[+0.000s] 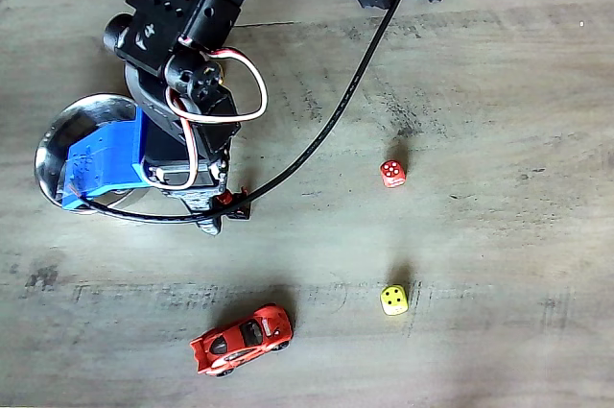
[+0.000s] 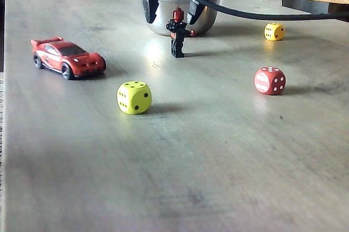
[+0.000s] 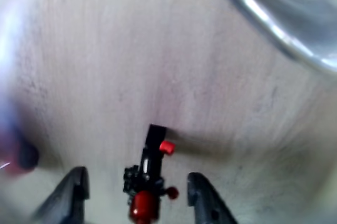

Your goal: Pick up the lego figure and place in bowl

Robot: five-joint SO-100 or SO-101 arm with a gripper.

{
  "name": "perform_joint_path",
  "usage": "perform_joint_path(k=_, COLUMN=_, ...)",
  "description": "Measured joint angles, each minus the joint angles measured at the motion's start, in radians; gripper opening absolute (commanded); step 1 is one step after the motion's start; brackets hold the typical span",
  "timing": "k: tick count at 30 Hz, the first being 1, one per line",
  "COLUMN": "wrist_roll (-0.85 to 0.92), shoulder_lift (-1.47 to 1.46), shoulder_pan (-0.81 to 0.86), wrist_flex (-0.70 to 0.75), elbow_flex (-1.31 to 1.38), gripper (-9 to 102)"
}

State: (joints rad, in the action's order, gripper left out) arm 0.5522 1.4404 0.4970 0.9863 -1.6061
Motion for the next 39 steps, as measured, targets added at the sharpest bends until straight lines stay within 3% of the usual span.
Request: perform_joint_path(k=39, wrist_roll=0.000, shoulder_lift=-0.057, shoulder_pan=-0.028, wrist_flex=0.000, elbow_flex=-0.005, gripper=20)
